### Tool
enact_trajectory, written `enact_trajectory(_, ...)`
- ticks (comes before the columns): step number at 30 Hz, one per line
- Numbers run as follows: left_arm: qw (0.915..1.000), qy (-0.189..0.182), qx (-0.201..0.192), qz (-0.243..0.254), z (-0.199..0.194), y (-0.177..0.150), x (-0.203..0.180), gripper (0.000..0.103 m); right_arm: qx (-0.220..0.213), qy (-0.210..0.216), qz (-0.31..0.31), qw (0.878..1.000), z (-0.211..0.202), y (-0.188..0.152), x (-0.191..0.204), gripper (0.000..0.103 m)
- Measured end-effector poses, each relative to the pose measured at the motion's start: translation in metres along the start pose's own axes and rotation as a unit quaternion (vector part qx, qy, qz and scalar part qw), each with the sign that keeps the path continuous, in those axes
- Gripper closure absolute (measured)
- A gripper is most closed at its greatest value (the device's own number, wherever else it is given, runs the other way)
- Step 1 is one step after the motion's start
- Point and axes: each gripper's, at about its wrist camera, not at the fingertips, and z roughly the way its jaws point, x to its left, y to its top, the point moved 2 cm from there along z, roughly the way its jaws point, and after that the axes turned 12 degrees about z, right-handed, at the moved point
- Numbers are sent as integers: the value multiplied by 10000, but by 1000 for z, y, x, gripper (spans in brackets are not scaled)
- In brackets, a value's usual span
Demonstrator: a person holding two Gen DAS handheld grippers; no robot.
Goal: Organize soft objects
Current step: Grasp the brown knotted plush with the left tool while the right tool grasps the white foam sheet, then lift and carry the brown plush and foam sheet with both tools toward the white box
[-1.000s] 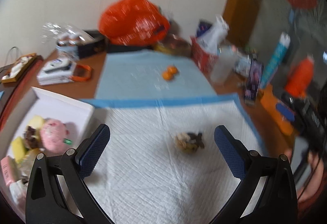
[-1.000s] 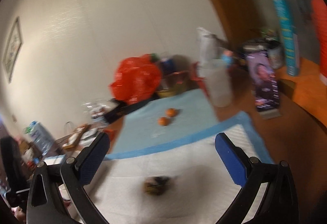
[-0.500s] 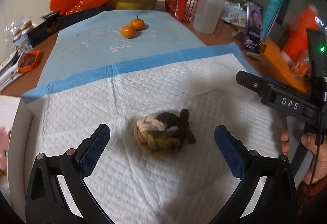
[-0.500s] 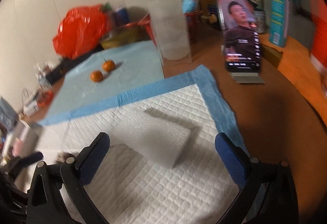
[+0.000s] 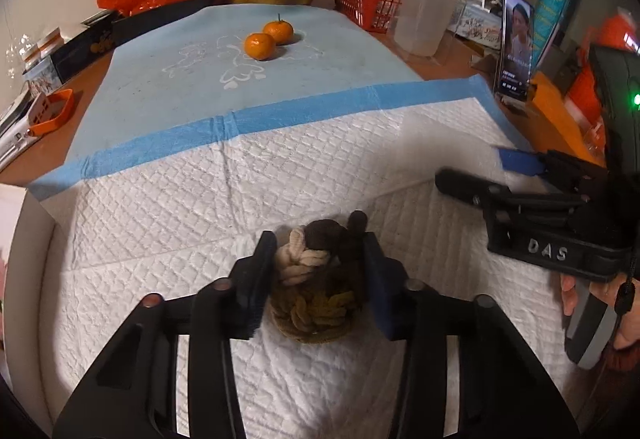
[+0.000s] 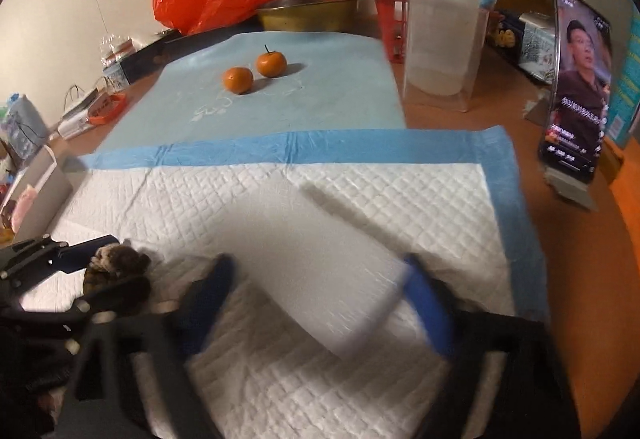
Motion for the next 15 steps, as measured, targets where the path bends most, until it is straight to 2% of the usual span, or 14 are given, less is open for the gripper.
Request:
enact_trajectory(4,9997,-61,-161,-153,-13,-1,4,73,126,304,9,9995,-10,-4,1,34)
enact_trajectory(8,9988,-112,-331,-341,-29,-2,9,73,-75,494,365,9981,-33,-2,1,34)
enact_trajectory(11,9974,-137,-563,-438,-51,0,11,73,-245,831,758,9934,-56,1,3,34)
enact_trajectory(15,9946,-132,-917,-476,-84,5,12,73,-542,1237,980,9860,-85,8,15,34)
